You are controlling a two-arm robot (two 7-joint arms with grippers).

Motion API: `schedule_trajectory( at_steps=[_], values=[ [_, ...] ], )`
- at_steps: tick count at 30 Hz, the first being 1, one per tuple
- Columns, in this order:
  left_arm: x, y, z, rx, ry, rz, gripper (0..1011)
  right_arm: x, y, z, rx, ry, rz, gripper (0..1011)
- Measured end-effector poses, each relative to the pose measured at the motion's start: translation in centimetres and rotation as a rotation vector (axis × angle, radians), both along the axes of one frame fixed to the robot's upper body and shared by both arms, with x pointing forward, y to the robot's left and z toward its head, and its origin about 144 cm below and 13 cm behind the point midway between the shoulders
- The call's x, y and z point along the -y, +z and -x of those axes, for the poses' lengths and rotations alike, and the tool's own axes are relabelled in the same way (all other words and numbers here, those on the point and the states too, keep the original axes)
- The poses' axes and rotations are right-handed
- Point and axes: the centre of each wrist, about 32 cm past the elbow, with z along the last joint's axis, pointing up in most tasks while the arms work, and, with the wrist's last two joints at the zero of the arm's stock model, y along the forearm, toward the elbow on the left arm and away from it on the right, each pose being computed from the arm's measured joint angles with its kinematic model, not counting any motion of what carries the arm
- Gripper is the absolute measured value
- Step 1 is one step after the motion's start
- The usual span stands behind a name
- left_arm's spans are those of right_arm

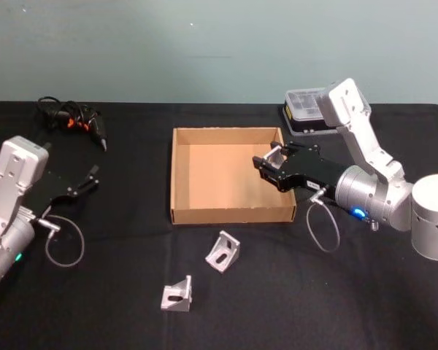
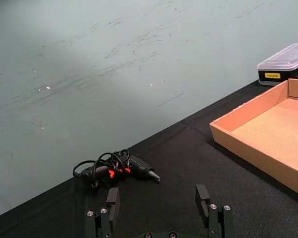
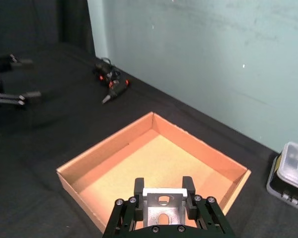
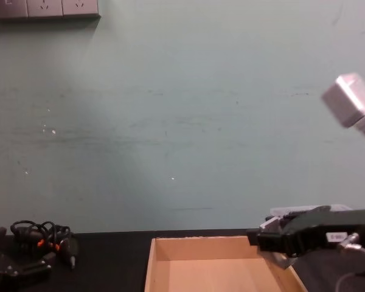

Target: Use one hand to pick up the angle iron from the table and place it into the box.

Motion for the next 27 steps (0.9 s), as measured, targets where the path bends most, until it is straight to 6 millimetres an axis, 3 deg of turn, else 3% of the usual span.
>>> schedule_trajectory(
  at_steps=[13,27],
  values=[
    [0.0,0.0,0.0,0.000,0.000,0.000,1000,-1.5,-2.3,-3.4,-0.052,0.018,0.059,456],
    [0.0,0.0,0.0,0.000,0.000,0.000,1000,-2.1,-3.3,-4.4,-0.067,0.017,0.097,456]
  ],
)
